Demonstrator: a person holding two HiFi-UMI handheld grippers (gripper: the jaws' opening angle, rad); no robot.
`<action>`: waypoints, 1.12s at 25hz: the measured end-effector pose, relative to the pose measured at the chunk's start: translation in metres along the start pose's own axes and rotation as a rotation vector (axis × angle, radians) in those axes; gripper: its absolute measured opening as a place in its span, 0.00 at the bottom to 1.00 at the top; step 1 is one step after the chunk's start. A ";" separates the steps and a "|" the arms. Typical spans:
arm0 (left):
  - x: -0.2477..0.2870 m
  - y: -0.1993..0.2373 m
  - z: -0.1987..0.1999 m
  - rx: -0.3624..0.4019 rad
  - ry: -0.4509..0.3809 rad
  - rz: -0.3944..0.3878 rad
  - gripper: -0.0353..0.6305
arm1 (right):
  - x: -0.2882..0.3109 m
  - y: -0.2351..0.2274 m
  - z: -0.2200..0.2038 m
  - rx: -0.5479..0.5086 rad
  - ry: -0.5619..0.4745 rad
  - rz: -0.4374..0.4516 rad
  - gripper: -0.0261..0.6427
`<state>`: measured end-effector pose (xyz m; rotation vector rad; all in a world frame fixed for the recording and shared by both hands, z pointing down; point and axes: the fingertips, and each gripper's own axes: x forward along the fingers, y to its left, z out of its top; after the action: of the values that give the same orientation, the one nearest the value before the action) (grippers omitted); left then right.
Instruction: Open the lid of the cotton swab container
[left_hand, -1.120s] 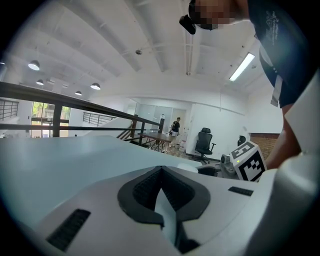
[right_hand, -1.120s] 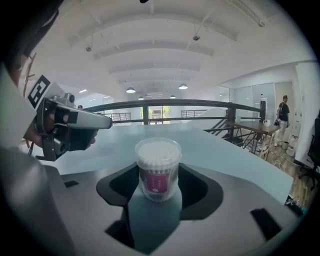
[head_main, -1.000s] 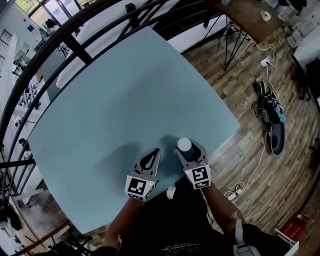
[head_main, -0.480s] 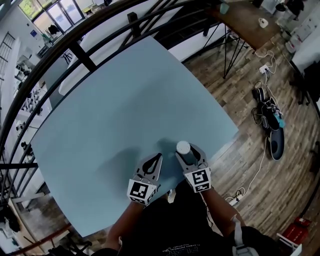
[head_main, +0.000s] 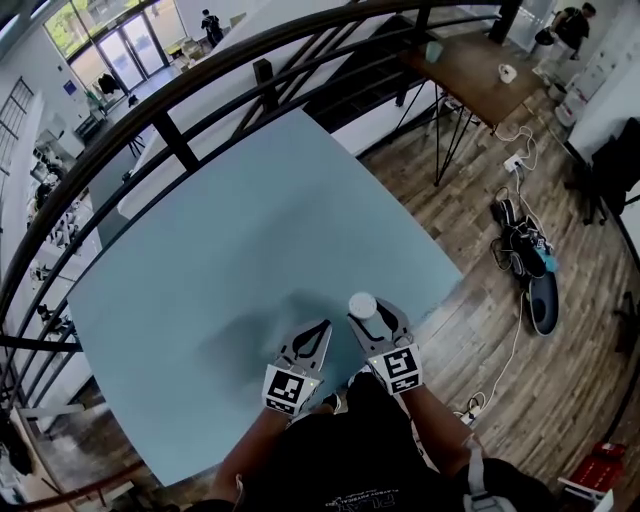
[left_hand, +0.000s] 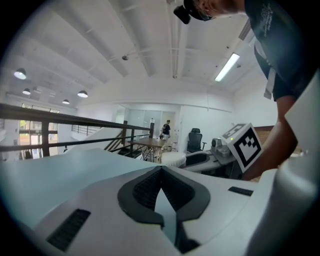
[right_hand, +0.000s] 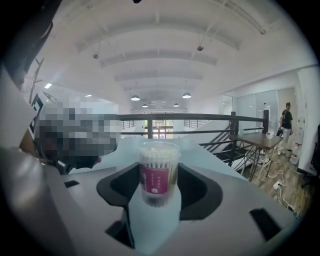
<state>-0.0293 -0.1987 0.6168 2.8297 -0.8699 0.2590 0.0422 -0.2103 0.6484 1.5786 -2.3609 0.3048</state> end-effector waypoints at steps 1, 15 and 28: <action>0.000 -0.003 0.004 0.023 -0.004 -0.015 0.07 | -0.003 0.001 0.006 -0.001 -0.004 0.000 0.41; 0.008 -0.020 0.080 0.318 -0.025 0.069 0.07 | -0.017 -0.009 0.078 -0.081 -0.086 0.115 0.41; 0.006 -0.042 0.100 0.664 0.078 0.092 0.09 | -0.024 0.001 0.091 -0.131 -0.104 0.238 0.41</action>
<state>0.0110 -0.1889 0.5160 3.3358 -1.0545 0.7995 0.0395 -0.2196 0.5545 1.2862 -2.5945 0.1150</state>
